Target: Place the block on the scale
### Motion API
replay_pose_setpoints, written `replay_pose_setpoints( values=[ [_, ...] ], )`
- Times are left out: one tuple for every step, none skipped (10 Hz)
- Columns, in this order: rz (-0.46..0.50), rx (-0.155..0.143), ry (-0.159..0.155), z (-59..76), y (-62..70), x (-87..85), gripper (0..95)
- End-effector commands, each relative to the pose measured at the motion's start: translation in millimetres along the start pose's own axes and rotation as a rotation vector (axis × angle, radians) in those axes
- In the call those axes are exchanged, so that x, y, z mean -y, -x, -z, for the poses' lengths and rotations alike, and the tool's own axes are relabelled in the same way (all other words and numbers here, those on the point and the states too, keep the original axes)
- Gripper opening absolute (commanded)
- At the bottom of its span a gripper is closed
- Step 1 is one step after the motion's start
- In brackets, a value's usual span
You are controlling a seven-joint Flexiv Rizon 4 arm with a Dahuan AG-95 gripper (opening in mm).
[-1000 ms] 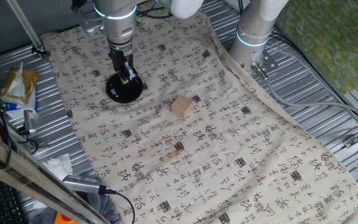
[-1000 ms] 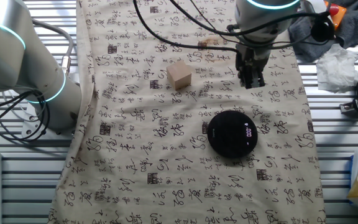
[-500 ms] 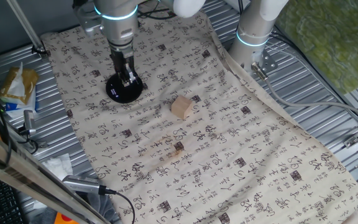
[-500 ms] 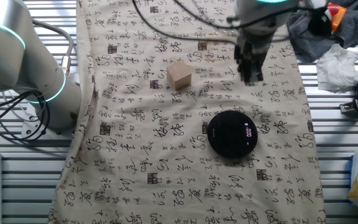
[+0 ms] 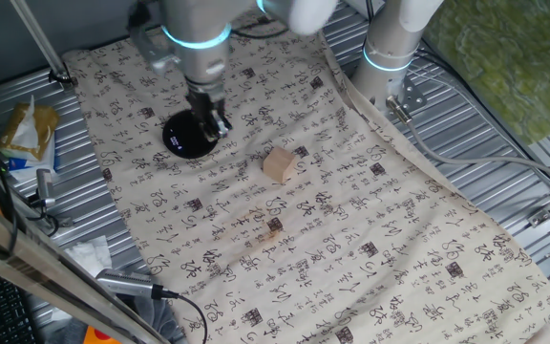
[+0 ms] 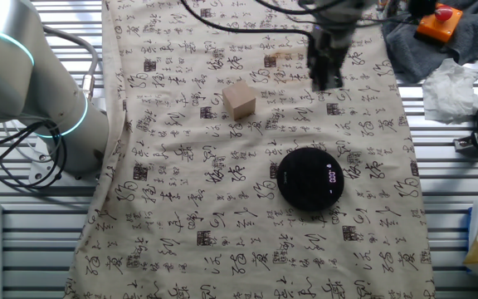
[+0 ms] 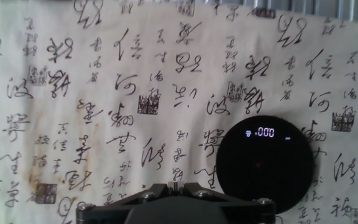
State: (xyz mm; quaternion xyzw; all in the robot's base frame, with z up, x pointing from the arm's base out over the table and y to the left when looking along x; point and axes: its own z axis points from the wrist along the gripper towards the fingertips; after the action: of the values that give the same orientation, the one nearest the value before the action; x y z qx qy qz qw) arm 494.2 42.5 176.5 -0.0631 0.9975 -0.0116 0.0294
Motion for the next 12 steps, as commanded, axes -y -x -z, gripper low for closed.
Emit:
replay_pose_setpoints(
  values=[
    [-0.015,-0.001,0.008,4.5,-12.8,-11.9,0.0],
    [-0.013,-0.005,0.008,5.5,-15.9,-15.3,0.0],
    [-0.021,-0.004,0.008,5.4,-21.5,-20.9,0.0],
    [-0.033,-0.002,0.009,4.0,-26.9,-25.4,0.0],
    [-0.039,-0.002,0.010,2.7,-30.5,-27.8,0.0],
    [-0.039,-0.001,0.012,1.2,-33.6,-29.3,19.0],
    [-0.034,0.000,0.013,-0.4,-37.2,-29.6,19.0],
    [-0.035,0.005,0.014,-1.6,-41.0,-30.1,38.0],
    [-0.036,0.011,0.017,-3.1,-44.4,-30.9,38.0],
    [-0.039,0.016,0.017,-4.6,-47.2,-32.1,38.0],
    [-0.042,0.024,0.017,-7.1,-51.0,-34.5,38.0],
    [-0.043,0.025,0.018,-9.0,-53.7,-36.4,38.0]
  ],
)
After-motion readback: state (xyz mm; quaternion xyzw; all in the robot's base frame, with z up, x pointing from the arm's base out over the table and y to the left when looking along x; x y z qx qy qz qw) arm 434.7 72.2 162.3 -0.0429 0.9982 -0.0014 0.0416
